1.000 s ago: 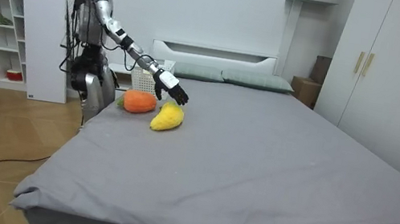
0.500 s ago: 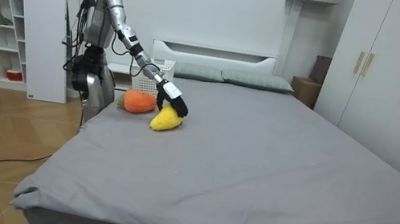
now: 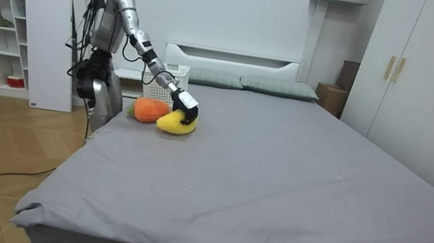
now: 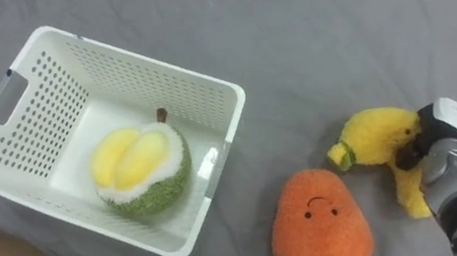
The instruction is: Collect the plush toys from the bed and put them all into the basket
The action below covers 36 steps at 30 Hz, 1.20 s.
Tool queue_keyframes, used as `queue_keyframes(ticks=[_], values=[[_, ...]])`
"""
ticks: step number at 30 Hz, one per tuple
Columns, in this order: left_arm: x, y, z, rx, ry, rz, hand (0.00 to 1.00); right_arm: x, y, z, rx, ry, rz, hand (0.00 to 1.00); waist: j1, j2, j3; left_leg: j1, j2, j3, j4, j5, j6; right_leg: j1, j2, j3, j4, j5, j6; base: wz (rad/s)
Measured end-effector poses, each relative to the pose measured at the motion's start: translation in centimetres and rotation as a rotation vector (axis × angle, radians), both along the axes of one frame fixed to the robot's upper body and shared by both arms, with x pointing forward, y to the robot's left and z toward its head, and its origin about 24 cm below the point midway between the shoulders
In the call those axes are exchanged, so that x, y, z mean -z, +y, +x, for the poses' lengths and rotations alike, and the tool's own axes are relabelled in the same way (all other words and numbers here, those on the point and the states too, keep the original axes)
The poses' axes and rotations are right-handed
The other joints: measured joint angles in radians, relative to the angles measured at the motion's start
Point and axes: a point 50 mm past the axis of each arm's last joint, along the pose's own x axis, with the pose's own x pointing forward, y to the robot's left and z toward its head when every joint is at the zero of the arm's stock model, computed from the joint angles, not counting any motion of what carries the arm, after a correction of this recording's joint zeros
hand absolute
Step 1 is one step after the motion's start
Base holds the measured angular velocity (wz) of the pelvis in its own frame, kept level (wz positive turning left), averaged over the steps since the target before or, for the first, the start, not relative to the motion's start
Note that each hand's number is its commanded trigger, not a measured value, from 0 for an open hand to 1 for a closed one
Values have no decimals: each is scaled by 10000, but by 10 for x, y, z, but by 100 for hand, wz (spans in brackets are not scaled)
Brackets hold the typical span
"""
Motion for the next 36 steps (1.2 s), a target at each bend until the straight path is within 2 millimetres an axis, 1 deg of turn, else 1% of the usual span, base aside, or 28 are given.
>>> queue_keyframes(ticks=[4, 6, 7, 9, 10, 11, 13, 14, 15, 16, 17, 18, 19, 20, 21, 22, 23, 26, 27, 28, 30, 32, 34, 36], values=[[-1, -1, 4, 39, -127, -15, 0, -2, -1, 1, -99, -135, -140, 100, -10, 21, -14, 0, -10, -78, 6, 4, -1, 25, -5, -52, -1, 0, 0, 5], [-2, -1, 7, -60, -318, -102, 0, -4, -2, 2, -129, -224, -151, 100, -77, 58, -40, 76, -16, -91, 7, 8, 2, 111, -11, -38, -8, 0, 0, 4], [-3, -1, 8, -54, -340, -102, 0, -4, -2, 2, -142, -236, -145, 100, -78, 66, -40, 133, -19, -92, 3, 8, 2, 172, -10, -39, -26, -1, 1, 0], [-3, -1, 7, -66, -343, -103, 0, -4, -2, 2, -145, -266, -130, 100, -113, 104, -73, 439, -21, -85, -80, 8, 2, 452, -13, -44, -35, -2, 4, 0], [-3, -1, 7, -58, -349, -98, 0, -5, -3, 2, -144, -320, -126, 100, -153, 106, -74, 533, -20, -78, -124, 8, 2, 526, -15, -51, -38, -6, 9, 0], [-3, 0, 5, -68, -350, -91, 0, -9, -2, 5, -201, -527, -93, 100, -265, 100, -113, 676, -16, -40, -219, 30, 3, 618, -16, -37, -34, -6, 11, -6], [-2, 2, -3, -137, -274, -87, 0, -22, 5, 17, -601, -1236, -67, 100, -376, 88, -123, 920, 8, 143, -287, 37, 4, 775, -14, 36, -40, -6, 11, -18], [-1, 3, -9, -198, -170, -89, 0, -30, 9, 23, -937, -1719, -63, 100, -536, 108, -138, 1154, 10, 196, -346, 36, 5, 979, -12, 64, -71, -7, 11, -12], [-2, 4, -15, -243, -146, -97, 0, -37, 13, 26, -1173, -2180, 64, 100, -676, 102, -171, 1370, 10, 192, -377, 36, 5, 1191, -9, 74, -93, -7, 12, -4], [-2, 6, -17, -299, -179, -86, 0, -40, 15, 27, -1268, -2407, 154, 100, -754, 87, -185, 1491, 12, 193, -399, 36, 4, 1309, -3, 72, -122, -8, 14, 0], [-3, 8, -22, -446, -252, -39, 0, -47, 19, 28, -1495, -2859, 284, 100, -841, 51, -242, 1713, 15, 238, -511, 36, 4, 1496, 9, 123, -193, -13, 21, -14], [-4, 10, -25, -608, -268, -16, 0, -57, 26, 30, -1882, -3369, 272, 100, -824, 44, -258, 1938, 38, 350, -610, 37, 2, 1649, 20, 246, -193, -15, 25, -20], [-3, 11, -27, -689, -235, -12, 0, -64, 32, 32, -2219, -3599, 197, 100, -838, 56, -273, 2018, 45, 411, -623, 37, 2, 1704, 23, 308, -194, -15, 26, -33], [-3, 11, -30, -783, -197, -19, 0, -75, 42, 35, -2813, -4059, 242, 100, -892, 73, -311, 2206, 59, 481, -687, 37, 2, 1816, 30, 392, -192, -16, 27, -21], [-3, 10, -30, -892, -272, -47, 0, -85, 52, 36, -3353, -4424, 246, 100, -1019, 90, -346, 2381, 59, 493, -719, 37, 2, 1970, 29, 408, -188, -17, 28, -15], [-3, 10, -30, -890, -283, -65, 0, -89, 56, 35, -3607, -4527, 216, 100, -1054, 93, -365, 2481, 59, 508, -755, 36, 2, 2049, 30, 440, -188, -17, 29, -8], [-3, 8, -29, -898, -369, -117, 0, -97, 64, 34, -4070, -4781, 169, 100, -1050, 90, -379, 2691, 74, 592, -834, 35, 2, 2203, 40, 513, -184, -21, 35, -15], [-6, 5, -21, -805, -755, -187, 0, -117, 81, 35, -4883, -5453, 336, 100, -1050, 109, -396, 2990, 90, 743, -922, 26, 7, 2460, 61, 716, -185, -15, 47, -16], [-6, 4, -19, -756, -790, -188, 0, -124, 87, 34, -5156, -5723, 351, 100, -1055, 150, -418, 3053, 90, 761, -915, 23, 11, 2515, 61, 737, -178, -9, 55, -11], [-6, 3, -18, -754, -818, -207, 0, -129, 90, 34, -5329, -5829, 314, 100, -1059, 165, -417, 3086, 88, 775, -918, 23, 12, 2532, 57, 741, -166, -8, 56, -9], [-6, -1, -14, -754, -915, -283, 0, -140, 104, 33, -5925, -6100, 117, 100, -1059, 192, -410, 3168, 77, 775, -924, 25, 14, 2616, 58, 731, -158, -5, 58, -3], [-5, -4, -11, -728, -967, -378, 0, -145, 112, 32, -6267, -6157, 198, 100, -1052, 191, -411, 3173, 67, 731, -908, 25, 15, 2645, 53, 726, -161, -5, 58, 6], [-4, -8, -11, -697, -922, -453, 0, -149, 120, 31, -6587, -6196, 376, 100, -946, 189, -408, 3169, 63, 735, -921, 28, 19, 2631, 54, 754, -165, -5, 61, 0], [-3, -10, -10, -587, -780, -445, 0, -151, 137, 29, -7142, -6064, 709, 100, -752, 181, -411, 3212, 76, 747, -940, 29, 19, 2638, 69, 779, -165, -6, 61, -2]])
